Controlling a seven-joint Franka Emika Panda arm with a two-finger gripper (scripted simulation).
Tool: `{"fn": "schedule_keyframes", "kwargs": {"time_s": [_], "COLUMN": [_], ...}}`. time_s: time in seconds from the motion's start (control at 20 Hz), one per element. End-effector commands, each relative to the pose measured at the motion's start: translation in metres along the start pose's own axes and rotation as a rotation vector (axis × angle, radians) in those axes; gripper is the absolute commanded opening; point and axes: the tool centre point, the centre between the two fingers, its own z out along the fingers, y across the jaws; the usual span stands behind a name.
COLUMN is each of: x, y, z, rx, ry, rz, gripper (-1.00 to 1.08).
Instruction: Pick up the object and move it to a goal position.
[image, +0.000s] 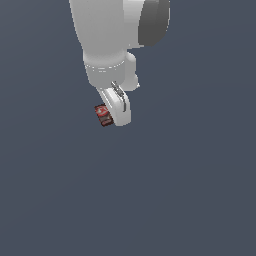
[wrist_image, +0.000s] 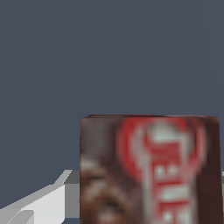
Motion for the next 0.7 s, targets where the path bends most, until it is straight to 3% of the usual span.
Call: {"fn": "schedule_keyframes", "kwargs": {"time_s": [0.0,0.65], "x": [0.007,0.024], "y": [0.001,-0.001], "z": [-0.019,-0.062], "rx": [-0.002,-0.001], "ry": [-0.001,-0.001], "rz": [-0.001,-0.002], "gripper": [-1.0,-1.0]}}
